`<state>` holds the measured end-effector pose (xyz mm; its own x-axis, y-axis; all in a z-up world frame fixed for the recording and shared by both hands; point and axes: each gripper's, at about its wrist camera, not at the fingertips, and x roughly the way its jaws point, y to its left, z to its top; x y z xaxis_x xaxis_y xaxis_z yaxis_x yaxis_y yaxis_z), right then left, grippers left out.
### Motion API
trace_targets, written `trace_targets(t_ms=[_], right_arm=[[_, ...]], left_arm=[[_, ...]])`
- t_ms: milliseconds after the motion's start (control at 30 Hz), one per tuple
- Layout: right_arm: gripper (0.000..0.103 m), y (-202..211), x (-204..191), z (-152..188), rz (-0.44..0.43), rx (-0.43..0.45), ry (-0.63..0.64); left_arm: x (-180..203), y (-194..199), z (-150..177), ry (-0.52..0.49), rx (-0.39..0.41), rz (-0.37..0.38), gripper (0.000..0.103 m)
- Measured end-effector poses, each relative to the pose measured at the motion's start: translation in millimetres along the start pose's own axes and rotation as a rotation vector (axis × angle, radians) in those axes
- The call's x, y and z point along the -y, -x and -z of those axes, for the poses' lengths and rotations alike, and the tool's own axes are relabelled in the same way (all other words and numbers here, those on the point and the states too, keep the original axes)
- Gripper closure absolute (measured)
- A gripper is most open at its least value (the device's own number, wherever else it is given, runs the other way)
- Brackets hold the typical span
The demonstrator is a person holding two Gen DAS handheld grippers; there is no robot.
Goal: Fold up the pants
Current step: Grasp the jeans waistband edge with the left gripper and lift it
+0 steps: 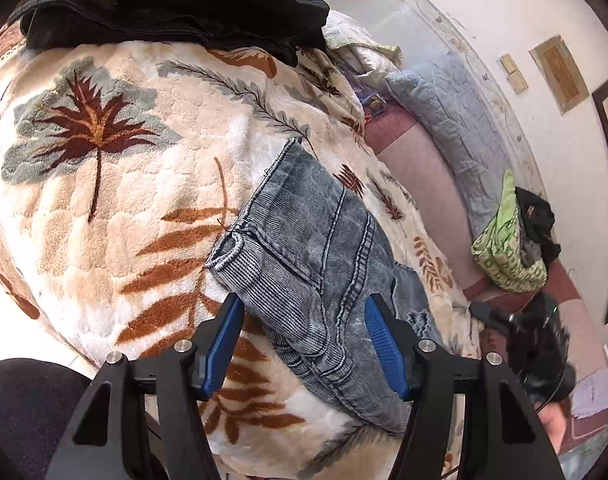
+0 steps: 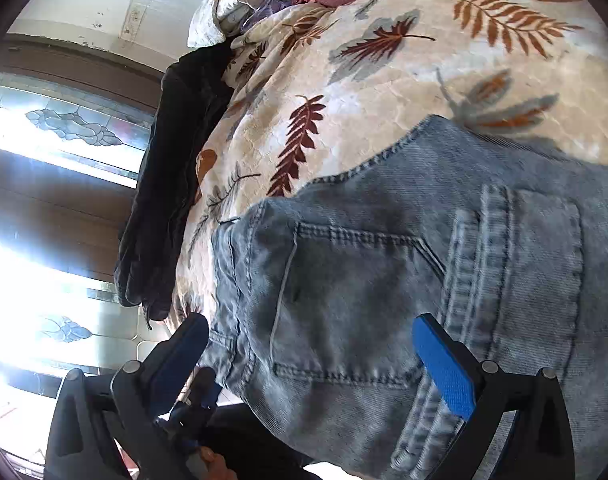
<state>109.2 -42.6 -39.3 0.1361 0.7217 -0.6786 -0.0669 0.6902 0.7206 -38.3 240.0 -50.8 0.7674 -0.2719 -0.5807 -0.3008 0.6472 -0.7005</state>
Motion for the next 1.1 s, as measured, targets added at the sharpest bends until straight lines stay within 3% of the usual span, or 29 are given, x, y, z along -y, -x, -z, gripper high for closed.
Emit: trace_targets(t_ms=[200,400,500,733,767,800,900,1033,1100], right_arm=[[0.000,12,30,27,-0.076,0.016,-0.043],[0.000,14,34,29,-0.127,0.025,-0.049],[0.000,11,32,29,-0.141,0.021,-0.049],[0.000,11,17,22,-0.148,0.020,-0.034],[0.000,9,12,17,-0.154,0.018,-0.029],[0.000,6,7,12,-0.158,0.016,-0.027],[0.000,-14,-1,-10,-0.148,-0.015,-0.066],[0.000,-69,12,-30,-0.037,-0.140,-0.146],[0.000,-61,4,-32,-0.032,-0.129,-0.155]], left_arm=[[-14,-2,-10,0.171,-0.073,0.093,0.039],[-20,-10,-12,0.248,-0.118,-0.043,0.039],[-27,-21,-13,0.304,-0.143,-0.021,0.038],[-16,-31,-19,0.247,-0.100,-0.023,0.039],[-16,-33,-19,0.236,-0.100,-0.032,0.047],[-16,-35,-20,0.223,-0.105,-0.053,0.063],[-19,-39,-20,0.204,-0.109,-0.070,0.083],[-14,-39,-21,0.165,-0.101,-0.073,0.091],[-9,-35,-20,0.130,-0.086,-0.083,0.092]])
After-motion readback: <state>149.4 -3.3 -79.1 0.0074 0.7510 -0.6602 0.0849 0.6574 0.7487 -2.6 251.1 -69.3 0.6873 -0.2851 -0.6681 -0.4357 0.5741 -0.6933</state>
